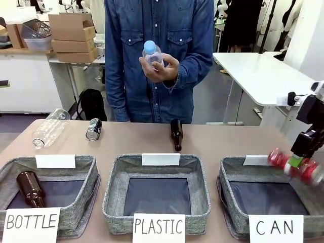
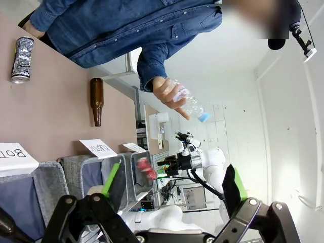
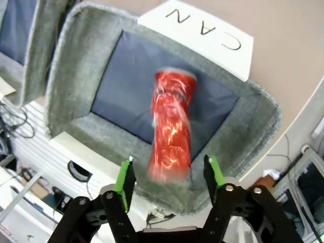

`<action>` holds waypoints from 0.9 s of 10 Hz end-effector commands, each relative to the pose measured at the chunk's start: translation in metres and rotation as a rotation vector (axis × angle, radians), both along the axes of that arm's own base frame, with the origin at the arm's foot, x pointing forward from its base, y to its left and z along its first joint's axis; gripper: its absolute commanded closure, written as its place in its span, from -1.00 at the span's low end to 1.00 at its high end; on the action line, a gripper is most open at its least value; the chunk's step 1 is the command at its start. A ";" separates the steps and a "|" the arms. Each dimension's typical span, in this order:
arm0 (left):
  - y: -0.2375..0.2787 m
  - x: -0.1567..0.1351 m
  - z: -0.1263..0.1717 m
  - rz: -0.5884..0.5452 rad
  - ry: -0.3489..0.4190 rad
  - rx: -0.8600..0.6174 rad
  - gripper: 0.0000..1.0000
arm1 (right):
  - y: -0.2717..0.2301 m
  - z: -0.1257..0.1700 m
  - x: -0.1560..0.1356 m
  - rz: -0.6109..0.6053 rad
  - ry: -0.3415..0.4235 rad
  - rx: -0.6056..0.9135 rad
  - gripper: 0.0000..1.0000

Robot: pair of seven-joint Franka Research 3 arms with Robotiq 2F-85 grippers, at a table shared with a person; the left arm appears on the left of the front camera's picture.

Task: Sort the can waste into the basket.
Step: Pick up the can waste from the table and place it in the right Fabric basket.

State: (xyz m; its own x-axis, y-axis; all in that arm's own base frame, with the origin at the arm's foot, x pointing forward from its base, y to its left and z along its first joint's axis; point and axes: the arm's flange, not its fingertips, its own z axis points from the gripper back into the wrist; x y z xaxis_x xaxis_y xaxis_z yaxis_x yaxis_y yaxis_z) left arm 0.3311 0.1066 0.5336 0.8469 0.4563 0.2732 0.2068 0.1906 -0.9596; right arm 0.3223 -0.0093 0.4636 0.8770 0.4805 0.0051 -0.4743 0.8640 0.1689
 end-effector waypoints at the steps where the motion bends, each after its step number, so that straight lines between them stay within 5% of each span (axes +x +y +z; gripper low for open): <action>1: -0.001 0.000 0.001 -0.001 -0.027 -0.015 -1.00 | -0.003 0.002 0.005 0.030 -0.013 -0.013 -1.00; 6: -0.001 0.000 0.001 -0.001 -0.027 -0.015 -1.00 | -0.003 0.003 0.008 0.002 -0.016 0.036 -1.00; 7: -0.001 0.000 0.001 -0.001 -0.027 -0.015 -1.00 | -0.007 0.014 0.012 -0.094 -0.059 0.205 -1.00; 9: -0.001 0.000 0.001 -0.001 -0.027 -0.015 -1.00 | -0.022 0.047 0.019 -0.258 -0.100 0.845 -1.00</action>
State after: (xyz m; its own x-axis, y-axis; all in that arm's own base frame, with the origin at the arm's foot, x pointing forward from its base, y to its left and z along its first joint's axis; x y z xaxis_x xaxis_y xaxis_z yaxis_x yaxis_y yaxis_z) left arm 0.3310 0.1066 0.5336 0.8466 0.4566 0.2734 0.2069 0.1909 -0.9596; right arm 0.3328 -0.0271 0.4974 0.9364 0.2943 0.1911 -0.3506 0.8077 0.4741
